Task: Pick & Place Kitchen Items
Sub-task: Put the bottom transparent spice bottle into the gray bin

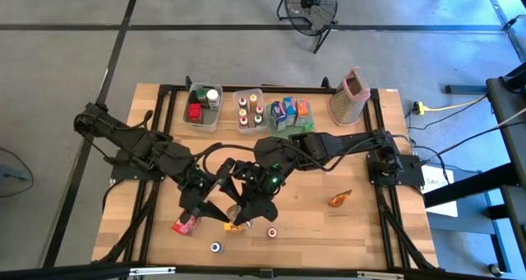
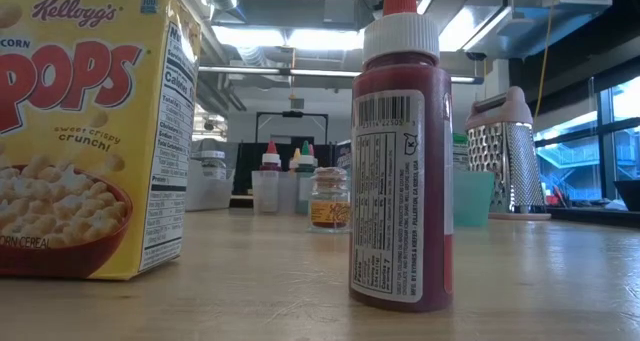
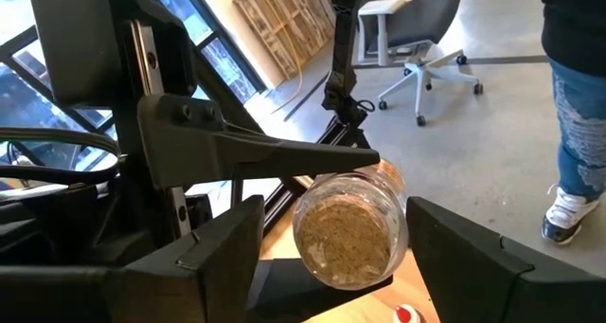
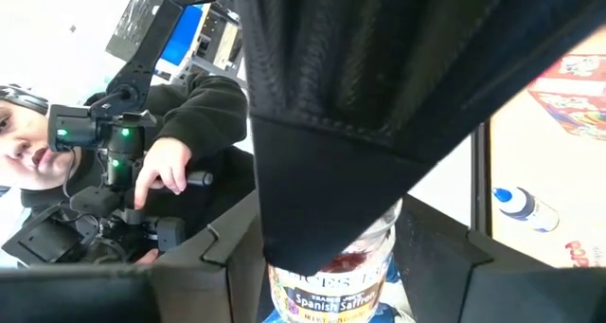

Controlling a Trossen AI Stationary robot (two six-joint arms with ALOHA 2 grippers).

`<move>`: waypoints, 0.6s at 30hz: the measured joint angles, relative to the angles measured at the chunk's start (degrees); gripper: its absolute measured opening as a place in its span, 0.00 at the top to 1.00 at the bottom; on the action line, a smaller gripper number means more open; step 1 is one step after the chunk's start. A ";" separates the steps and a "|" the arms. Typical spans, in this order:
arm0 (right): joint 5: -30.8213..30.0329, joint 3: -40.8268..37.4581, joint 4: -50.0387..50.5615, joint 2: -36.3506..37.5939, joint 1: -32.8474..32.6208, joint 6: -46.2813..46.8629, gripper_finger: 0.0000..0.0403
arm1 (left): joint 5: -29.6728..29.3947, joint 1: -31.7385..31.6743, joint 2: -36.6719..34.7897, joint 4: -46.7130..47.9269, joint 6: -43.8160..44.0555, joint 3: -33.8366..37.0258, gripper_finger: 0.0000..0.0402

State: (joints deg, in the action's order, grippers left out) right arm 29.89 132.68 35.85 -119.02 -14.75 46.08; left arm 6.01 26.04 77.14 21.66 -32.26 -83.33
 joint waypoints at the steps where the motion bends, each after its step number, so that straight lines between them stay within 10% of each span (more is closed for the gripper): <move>1: -0.02 0.00 0.08 0.00 0.06 -0.01 0.53 | -0.27 0.00 0.00 0.03 -0.08 0.00 0.37; 18: -1.27 -0.12 0.00 -0.36 0.04 -0.39 0.53 | -3.72 0.56 -2.22 2.25 2.83 0.13 0.37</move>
State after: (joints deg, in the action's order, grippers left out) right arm 28.62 132.56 35.85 -119.38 -14.71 45.68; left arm 2.29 26.60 74.92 23.91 -29.44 -83.20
